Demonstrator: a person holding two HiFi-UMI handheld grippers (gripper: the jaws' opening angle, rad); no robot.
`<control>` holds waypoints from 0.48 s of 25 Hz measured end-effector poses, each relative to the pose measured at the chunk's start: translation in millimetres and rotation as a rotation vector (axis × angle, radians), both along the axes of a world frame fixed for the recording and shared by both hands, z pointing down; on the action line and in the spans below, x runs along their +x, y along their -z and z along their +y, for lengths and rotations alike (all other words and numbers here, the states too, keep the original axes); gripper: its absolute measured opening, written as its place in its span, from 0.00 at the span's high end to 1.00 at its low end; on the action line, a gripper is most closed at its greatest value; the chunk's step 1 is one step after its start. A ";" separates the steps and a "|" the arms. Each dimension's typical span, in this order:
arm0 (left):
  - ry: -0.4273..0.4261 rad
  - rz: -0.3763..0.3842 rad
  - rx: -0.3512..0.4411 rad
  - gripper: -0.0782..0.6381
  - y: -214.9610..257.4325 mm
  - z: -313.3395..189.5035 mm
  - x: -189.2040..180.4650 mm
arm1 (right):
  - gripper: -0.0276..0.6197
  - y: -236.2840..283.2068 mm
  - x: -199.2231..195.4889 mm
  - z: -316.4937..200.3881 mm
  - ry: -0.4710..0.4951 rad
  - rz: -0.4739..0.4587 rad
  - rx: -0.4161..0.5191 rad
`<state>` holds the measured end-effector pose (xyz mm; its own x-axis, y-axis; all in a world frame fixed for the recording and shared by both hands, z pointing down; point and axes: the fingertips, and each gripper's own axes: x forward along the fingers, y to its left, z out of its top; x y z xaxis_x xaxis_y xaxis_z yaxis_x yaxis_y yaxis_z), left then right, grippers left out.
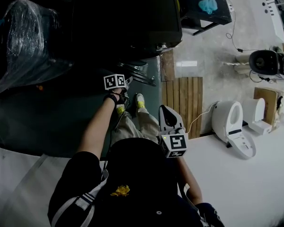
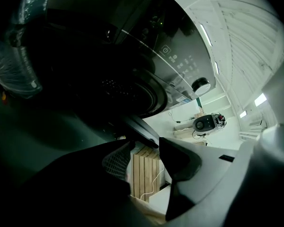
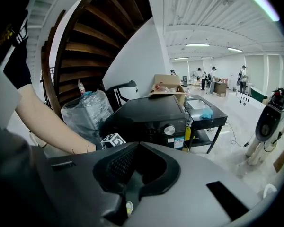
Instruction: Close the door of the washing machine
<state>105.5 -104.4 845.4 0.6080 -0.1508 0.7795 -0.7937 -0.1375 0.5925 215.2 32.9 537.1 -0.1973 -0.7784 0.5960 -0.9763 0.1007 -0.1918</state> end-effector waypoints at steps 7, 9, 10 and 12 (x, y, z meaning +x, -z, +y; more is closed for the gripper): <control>-0.055 0.017 0.103 0.65 1.4 -60.4 24.0 | 0.92 -5.1 17.8 6.6 -0.024 0.018 -0.027; -0.041 -0.048 0.187 0.80 5.4 -93.4 23.2 | 0.92 -6.6 24.6 7.9 -0.033 0.025 -0.033; -0.028 -0.072 0.210 0.86 7.6 -105.6 22.1 | 0.92 -7.1 27.7 9.0 -0.038 0.029 -0.033; -0.025 -0.099 0.228 0.86 9.5 -112.2 21.0 | 0.92 -7.4 32.6 11.7 -0.047 0.033 -0.033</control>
